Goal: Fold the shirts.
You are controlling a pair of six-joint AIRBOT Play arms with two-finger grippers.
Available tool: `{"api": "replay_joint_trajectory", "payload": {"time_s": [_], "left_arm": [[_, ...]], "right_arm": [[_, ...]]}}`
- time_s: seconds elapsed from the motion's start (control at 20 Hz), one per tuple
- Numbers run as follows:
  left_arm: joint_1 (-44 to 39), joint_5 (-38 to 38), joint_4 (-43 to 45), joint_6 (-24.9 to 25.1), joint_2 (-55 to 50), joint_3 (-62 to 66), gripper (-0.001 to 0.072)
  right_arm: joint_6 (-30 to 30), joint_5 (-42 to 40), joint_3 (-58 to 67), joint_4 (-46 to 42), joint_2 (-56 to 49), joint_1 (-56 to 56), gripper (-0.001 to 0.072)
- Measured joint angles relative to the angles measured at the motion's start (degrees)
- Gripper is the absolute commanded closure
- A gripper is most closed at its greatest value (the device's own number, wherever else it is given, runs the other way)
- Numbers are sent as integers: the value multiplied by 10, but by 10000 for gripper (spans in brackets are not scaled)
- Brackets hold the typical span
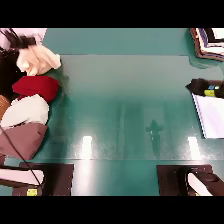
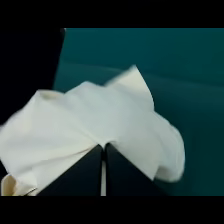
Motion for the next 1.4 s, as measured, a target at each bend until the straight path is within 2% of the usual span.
{"api": "replay_joint_trajectory", "payload": {"time_s": [0.2, 0.35, 0.5, 0.65, 0.7, 0.75, 0.8, 0.95, 1.05, 1.15, 1.25, 1.4], "left_arm": [[-57, -75, -5, 33, 134, 51, 683], [-136, -137, -7, 46, 214, 65, 684], [-235, -210, -5, 35, 242, 58, 684], [-351, -253, -6, 10, 232, 14, 681], [-389, -256, -10, 6, 222, -5, 635], [-428, -260, -19, 3, 208, -26, 336], [-459, -257, -33, 2, 194, -43, 89], [-523, -241, -60, 3, 152, -76, 95], [-524, -243, -33, 6, 138, -79, 95], [-490, -268, 4, 7, 132, -77, 95], [-426, -294, 24, 7, 128, -85, 95], [-306, -306, 1, 3, 125, -137, 95]], "right_arm": [[0, -51, 65, -3, 28, 0, 691], [0, -64, 126, -5, 31, 0, 691], [-7, -55, 184, -5, 19, 0, 691], [-11, -27, 227, -5, 0, 0, 691], [-12, -16, 237, -5, -5, 0, 691], [-12, -5, 245, -5, -10, 0, 691], [-12, 6, 251, -5, -14, 0, 691], [-13, 24, 260, -5, -20, 0, 691], [-14, 33, 262, -5, -21, 0, 691], [-14, 39, 264, -5, -22, 0, 691], [-14, 41, 264, -5, -22, 0, 691], [-14, 43, 265, -5, -22, 0, 691]]}}
